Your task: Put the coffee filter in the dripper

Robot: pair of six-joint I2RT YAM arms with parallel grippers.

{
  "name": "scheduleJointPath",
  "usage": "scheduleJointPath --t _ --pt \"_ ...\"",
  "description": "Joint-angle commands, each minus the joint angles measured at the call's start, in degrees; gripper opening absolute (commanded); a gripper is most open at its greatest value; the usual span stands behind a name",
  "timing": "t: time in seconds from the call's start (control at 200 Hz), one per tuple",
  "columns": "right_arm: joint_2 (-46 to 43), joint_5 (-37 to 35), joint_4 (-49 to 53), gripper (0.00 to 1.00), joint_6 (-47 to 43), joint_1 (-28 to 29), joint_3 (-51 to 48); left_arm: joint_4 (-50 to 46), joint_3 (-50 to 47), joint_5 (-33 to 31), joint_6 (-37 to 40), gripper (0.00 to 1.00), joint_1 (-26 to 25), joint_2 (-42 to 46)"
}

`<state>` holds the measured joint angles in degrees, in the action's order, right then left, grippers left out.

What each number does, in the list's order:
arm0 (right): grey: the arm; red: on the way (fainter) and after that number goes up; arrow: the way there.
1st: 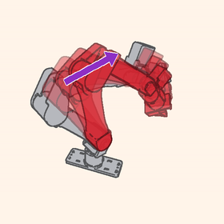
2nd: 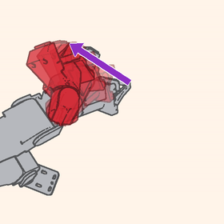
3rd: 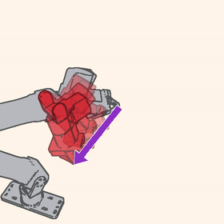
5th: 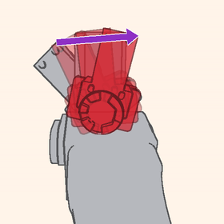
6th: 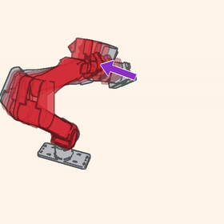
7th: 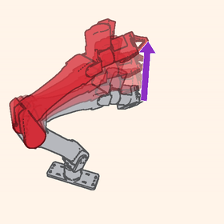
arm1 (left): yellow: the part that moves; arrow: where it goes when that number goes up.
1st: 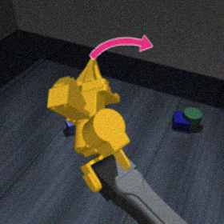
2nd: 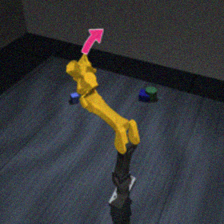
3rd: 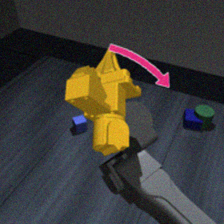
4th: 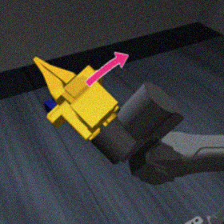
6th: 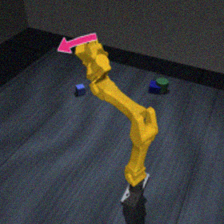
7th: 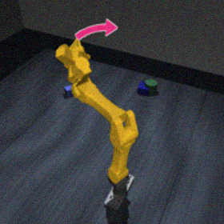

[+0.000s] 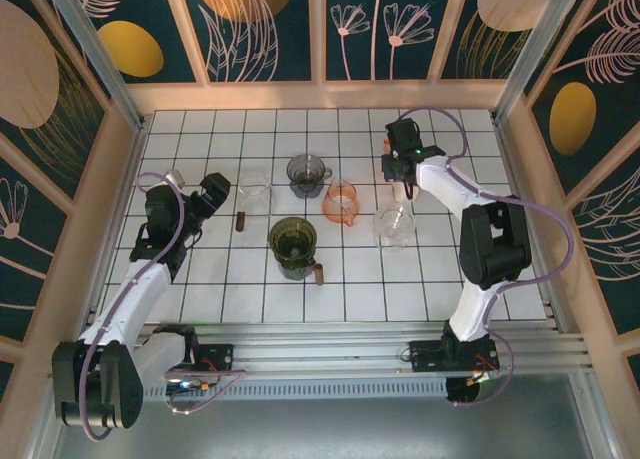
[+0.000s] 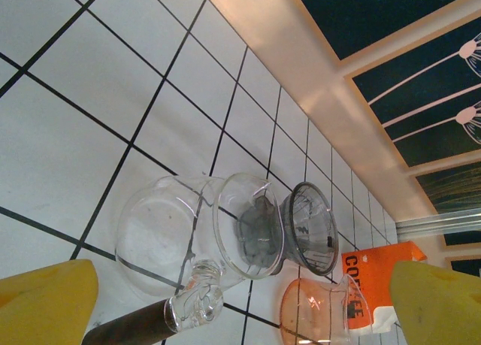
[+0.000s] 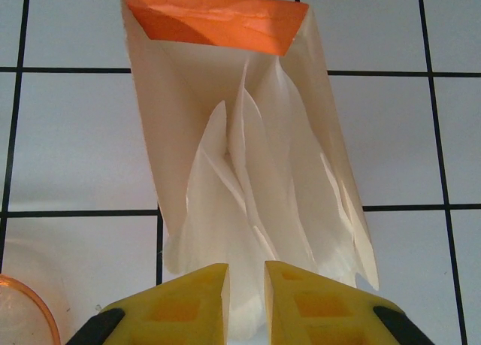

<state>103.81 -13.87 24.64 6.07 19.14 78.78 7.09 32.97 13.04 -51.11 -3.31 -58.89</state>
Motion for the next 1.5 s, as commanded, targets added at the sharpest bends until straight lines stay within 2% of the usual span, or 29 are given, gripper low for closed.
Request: scheduleJointPath --t 0.0,0.635,0.836,1.011,1.496 --pt "0.47 -2.1 -0.52 0.2 -0.91 0.16 -1.03 1.43 -0.36 0.39 0.84 0.99 -0.03 -0.27" --pt "2.05 -2.92 -1.0 0.19 -1.4 0.01 -1.48 1.34 -0.36 0.15 0.87 0.99 -0.03 -0.26" --pt "1.7 -3.45 -0.99 0.11 -1.41 0.0 -1.53 1.3 -0.36 0.15 0.92 0.99 -0.03 -0.28" --pt "0.71 -3.89 -1.13 0.0 -1.52 0.12 -1.9 1.53 -0.51 0.35 0.84 0.99 -0.04 -0.43" --pt "-5.66 -2.37 -1.53 0.0 -0.22 0.33 -3.43 1.78 -0.71 0.54 0.71 0.99 -0.06 -0.21"
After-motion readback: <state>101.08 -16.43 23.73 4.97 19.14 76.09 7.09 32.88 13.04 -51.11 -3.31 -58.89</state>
